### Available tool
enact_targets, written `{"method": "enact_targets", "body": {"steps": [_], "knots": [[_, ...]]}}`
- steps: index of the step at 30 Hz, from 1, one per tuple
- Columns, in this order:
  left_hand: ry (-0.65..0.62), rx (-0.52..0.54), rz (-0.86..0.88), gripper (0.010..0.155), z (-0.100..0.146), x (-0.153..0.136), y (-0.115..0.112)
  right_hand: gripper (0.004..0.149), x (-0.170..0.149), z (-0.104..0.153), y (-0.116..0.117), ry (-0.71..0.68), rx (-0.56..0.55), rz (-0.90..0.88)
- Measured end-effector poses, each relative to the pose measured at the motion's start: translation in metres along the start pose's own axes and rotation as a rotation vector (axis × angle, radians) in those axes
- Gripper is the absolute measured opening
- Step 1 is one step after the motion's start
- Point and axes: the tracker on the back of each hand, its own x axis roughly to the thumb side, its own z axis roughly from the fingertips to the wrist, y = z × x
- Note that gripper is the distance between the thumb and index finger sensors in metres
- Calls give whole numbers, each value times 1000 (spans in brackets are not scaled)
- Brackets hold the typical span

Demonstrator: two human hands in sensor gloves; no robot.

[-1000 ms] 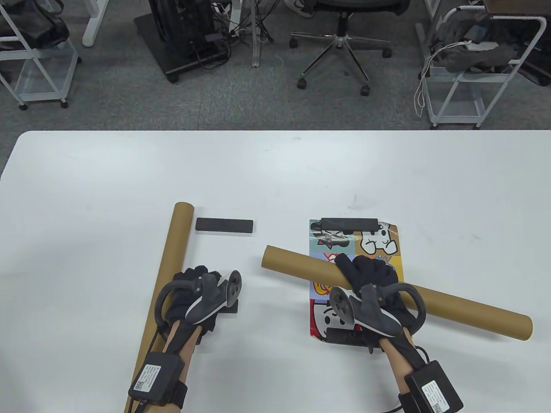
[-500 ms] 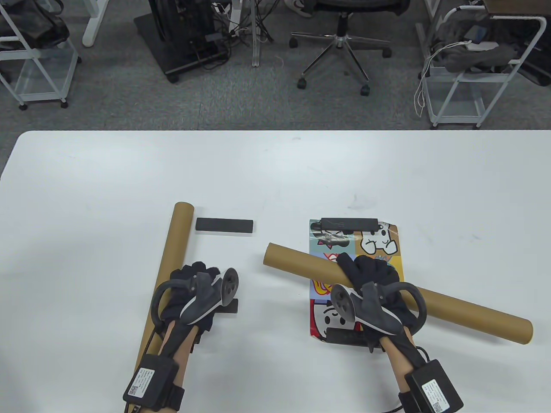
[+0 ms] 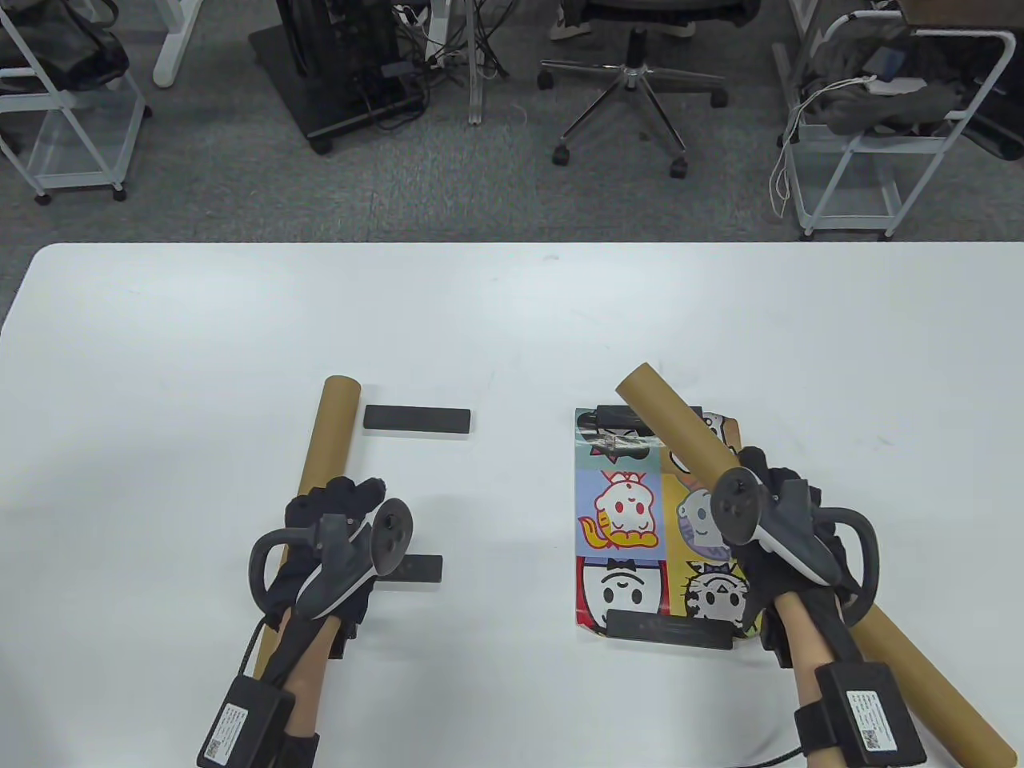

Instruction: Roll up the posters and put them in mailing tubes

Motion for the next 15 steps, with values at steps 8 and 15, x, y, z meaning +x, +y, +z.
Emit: {"method": "enact_targets", "body": {"steps": [8, 15], "knots": [[-1, 2, -5, 59, 1, 0, 0, 91, -47, -4, 34, 179, 156, -26], [-2, 5, -8, 60, 1, 0, -1, 91, -67, -3, 51, 235, 204, -14]]}}
